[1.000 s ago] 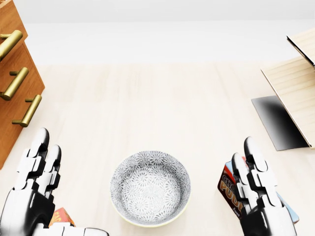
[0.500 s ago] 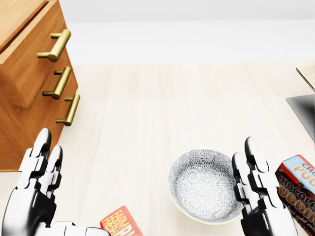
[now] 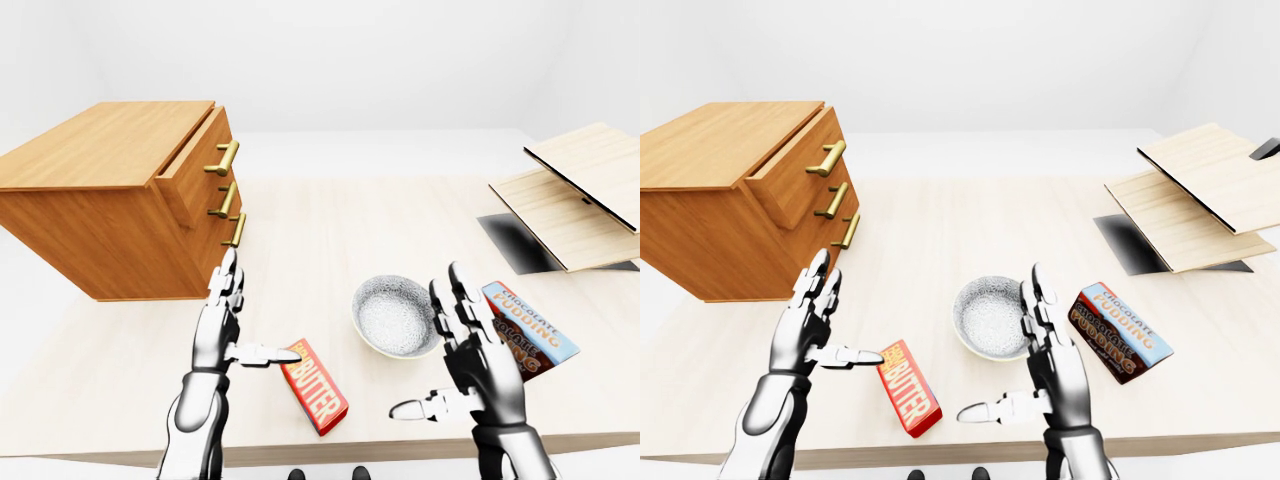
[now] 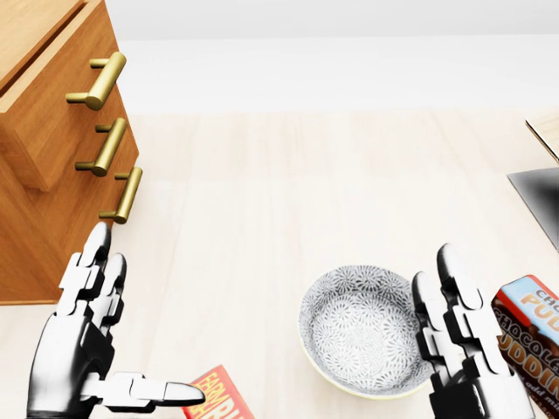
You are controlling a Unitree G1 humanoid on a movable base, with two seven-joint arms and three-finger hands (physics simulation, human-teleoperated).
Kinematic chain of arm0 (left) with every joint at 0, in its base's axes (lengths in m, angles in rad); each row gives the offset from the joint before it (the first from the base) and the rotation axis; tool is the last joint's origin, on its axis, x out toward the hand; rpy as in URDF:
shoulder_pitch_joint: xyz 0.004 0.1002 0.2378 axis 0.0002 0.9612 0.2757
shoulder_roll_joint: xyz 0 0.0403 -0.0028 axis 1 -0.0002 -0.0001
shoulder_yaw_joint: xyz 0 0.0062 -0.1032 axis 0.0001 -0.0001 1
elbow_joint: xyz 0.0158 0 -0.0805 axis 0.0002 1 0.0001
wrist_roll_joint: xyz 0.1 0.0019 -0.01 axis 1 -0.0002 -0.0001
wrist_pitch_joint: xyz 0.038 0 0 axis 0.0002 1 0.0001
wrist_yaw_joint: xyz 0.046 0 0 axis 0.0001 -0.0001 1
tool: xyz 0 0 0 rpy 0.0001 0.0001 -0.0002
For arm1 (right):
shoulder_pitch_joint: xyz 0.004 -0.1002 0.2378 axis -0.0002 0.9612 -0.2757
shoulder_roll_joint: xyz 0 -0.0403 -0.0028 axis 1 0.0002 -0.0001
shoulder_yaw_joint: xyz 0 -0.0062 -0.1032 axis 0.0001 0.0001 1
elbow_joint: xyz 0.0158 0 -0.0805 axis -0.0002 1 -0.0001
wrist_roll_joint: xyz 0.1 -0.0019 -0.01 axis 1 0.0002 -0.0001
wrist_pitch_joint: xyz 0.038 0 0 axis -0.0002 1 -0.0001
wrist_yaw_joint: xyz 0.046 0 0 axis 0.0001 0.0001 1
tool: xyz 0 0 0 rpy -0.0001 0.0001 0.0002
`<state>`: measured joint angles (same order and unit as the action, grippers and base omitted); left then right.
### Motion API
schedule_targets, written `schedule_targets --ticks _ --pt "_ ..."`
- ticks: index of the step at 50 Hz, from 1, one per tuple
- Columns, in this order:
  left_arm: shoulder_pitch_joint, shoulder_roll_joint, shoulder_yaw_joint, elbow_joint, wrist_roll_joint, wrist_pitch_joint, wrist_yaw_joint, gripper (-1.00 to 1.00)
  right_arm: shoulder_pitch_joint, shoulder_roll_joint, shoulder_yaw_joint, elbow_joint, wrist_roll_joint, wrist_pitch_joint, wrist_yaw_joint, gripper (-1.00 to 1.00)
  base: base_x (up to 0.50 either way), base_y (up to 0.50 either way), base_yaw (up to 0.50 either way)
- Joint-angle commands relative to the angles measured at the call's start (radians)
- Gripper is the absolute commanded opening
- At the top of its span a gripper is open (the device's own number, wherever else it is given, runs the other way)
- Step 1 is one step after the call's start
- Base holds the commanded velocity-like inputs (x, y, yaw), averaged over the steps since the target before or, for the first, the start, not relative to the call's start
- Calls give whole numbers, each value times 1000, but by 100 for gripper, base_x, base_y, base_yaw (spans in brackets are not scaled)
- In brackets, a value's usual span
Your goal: Close the top drawer of the cabinet and put the bowl on top of it.
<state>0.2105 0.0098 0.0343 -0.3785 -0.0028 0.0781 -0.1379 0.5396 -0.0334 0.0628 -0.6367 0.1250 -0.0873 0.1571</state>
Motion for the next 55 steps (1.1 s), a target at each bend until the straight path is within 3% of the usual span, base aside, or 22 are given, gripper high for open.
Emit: schedule_targets --ticks 1,6,9,12,13,16,17,18,41,55 --pt "-139 19 25 128 22 9 21 100 15 4 -20 -17 38 0 34 100 0 0 0" --pt "-206 28 30 140 33 9 31 100 13 11 -24 -13 29 0 40 100 0 0 0" --pt "-296 41 52 191 17 9 41 100 1 15 -32 -9 30 0 36 100 0 0 0" --pt "-299 42 51 194 15 9 43 100 0 17 -34 -9 30 0 38 100 0 0 0" --pt "-342 48 55 193 -16 9 24 100 -10 18 -38 -8 36 13 38 100 0 0 0" --pt "-362 53 53 190 -17 9 35 100 -13 21 -42 -8 37 21 40 100 0 0 0" --pt "-523 83 84 329 -41 9 41 100 -5 22 -64 -35 63 35 45 100 0 0 0" --pt "-533 88 83 343 -46 9 44 100 -5 26 -67 -37 64 39 50 100 0 0 0" --pt "-575 107 68 396 -58 9 66 100 -4 47 -75 -38 54 43 72 100 0 0 0" --pt "-591 130 98 412 -87 9 66 100 -7 49 -77 -37 55 46 77 100 0 0 0"
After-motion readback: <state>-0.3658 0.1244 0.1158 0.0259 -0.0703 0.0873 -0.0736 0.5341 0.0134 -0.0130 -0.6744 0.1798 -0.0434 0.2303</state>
